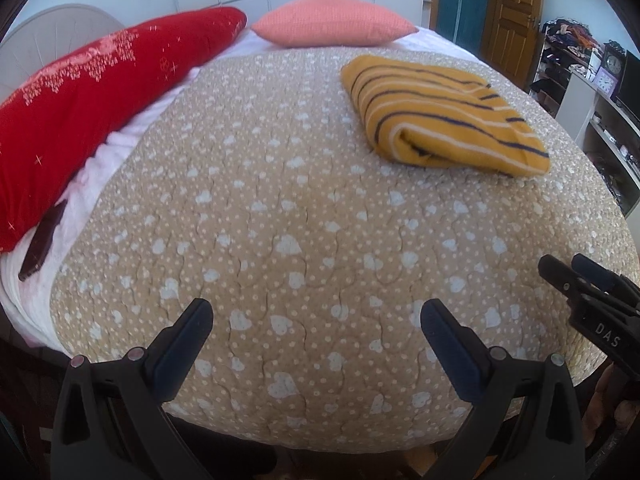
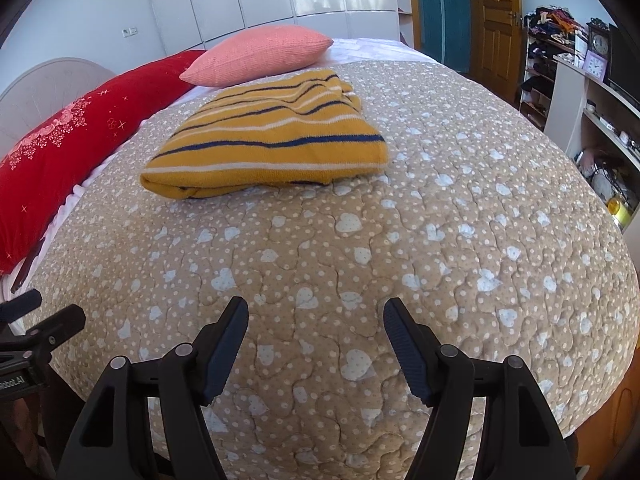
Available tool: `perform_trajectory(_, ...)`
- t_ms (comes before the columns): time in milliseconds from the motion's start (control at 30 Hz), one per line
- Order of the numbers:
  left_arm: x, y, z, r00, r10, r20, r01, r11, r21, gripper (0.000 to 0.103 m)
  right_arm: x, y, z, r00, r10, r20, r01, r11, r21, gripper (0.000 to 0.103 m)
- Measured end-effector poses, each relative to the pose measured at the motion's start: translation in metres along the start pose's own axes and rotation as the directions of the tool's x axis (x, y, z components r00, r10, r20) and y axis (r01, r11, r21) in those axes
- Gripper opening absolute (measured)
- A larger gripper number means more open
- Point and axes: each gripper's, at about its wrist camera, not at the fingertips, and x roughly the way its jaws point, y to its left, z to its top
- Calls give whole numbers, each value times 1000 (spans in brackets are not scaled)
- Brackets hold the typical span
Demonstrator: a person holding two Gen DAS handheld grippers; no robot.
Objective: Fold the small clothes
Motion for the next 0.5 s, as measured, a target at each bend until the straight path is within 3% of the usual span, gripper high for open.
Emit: perform_trajectory(500, 15, 8, -6, 999, -14, -48, 13, 999, -30, 103, 4, 1, -3, 1000, -4, -1, 4, 1000, 1, 78)
